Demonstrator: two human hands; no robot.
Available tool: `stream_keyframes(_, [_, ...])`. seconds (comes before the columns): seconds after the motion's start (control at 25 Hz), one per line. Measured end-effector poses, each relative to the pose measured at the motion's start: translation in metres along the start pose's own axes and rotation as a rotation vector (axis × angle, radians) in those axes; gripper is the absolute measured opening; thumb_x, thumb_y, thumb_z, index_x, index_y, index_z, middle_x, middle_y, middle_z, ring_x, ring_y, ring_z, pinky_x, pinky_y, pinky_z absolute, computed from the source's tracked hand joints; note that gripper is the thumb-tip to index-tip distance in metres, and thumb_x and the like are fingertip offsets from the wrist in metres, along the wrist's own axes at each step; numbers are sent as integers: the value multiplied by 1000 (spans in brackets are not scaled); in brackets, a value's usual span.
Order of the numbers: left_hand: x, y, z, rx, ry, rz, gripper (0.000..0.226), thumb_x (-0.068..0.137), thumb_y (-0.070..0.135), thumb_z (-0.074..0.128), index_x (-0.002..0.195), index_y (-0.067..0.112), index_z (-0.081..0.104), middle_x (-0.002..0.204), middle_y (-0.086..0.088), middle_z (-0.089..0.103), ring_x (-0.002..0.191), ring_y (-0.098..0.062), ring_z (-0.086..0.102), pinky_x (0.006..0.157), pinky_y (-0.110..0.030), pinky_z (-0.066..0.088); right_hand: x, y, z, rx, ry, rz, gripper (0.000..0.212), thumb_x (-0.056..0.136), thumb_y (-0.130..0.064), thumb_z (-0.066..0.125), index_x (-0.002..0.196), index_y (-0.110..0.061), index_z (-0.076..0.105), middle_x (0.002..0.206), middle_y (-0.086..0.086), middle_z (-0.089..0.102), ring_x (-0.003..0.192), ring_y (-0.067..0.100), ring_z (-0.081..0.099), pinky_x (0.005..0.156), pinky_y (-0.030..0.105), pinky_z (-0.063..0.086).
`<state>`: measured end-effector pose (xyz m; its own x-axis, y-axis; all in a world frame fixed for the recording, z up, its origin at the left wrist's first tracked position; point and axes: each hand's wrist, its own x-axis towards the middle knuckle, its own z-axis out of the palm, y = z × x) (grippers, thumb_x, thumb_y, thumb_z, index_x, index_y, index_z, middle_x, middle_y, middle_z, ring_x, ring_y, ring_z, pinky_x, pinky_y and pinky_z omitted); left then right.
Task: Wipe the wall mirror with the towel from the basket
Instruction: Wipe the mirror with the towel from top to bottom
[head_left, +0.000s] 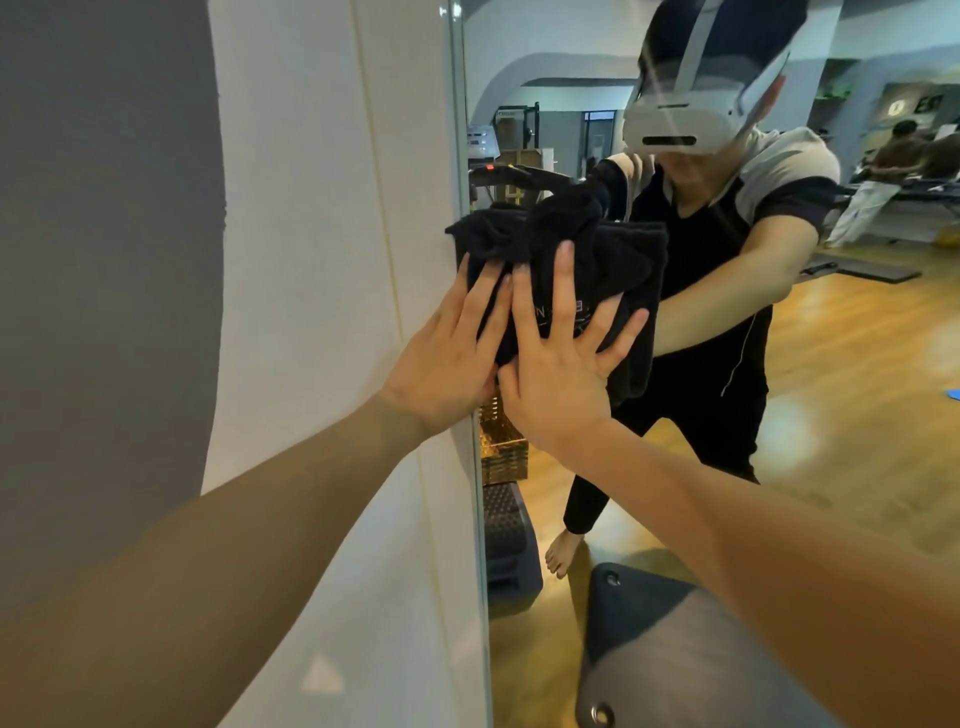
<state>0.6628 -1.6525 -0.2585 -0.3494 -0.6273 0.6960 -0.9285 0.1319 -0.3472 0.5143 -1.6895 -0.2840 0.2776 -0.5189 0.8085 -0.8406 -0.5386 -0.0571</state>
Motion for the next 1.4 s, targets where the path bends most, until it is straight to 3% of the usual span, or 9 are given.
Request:
stream_keyframes(0.12, [-6,-8,-1,76,-35,10,79,103,35,45,161,1,4,167,-27,5,157,-42,4,128,-53,11,4,-7,7,-14,8,-21,101,88,-48,59,165,-26,-2,167,10,-28,147,59,-1,117,78,1])
stream_keyframes(0.24, [0,-11,-7,118,-65,37,79,104,44,37,162,1,4,167,-28,6,157,-42,4,128,-54,3,9,-7,9,-33,53,-29,102,86,-51,60,166,-25,1,168,11,-24,145,58,4,117,77,4])
stream_keyframes(0.36, [12,-22,-14,142,-35,63,80,103,48,36,162,0,11,167,-28,8,157,-41,4,127,-57,5,28,-2,6,-124,129,-61,101,87,-57,61,166,-24,9,170,14,-14,145,57,9,117,76,8])
stream_keyframes(0.56, [92,-59,-57,155,74,20,79,103,47,24,162,-1,2,170,-23,-5,158,-35,-8,124,-63,4,126,-1,-54,-217,306,-102,86,88,-52,49,165,-28,18,173,15,8,149,57,15,118,72,15])
stream_keyframes(0.76, [142,-82,-87,104,168,16,80,101,46,29,162,2,1,170,-20,-6,159,-32,-3,124,-64,4,186,10,-103,-258,360,-152,88,82,-56,52,162,-31,25,172,13,13,147,54,24,115,66,26])
stream_keyframes(0.96, [132,-56,-56,73,299,-83,78,98,41,31,162,2,8,170,-17,5,158,-33,5,124,-65,6,173,26,-92,-279,456,-216,80,85,-59,47,158,-30,35,168,14,26,141,50,35,108,60,32])
stream_keyframes(1.4, [51,-5,10,105,213,-137,83,94,48,22,162,3,2,170,-16,-1,158,-34,4,125,-62,4,74,46,-32,-308,392,-235,79,86,-61,40,159,-35,30,168,11,23,142,46,30,110,56,25])
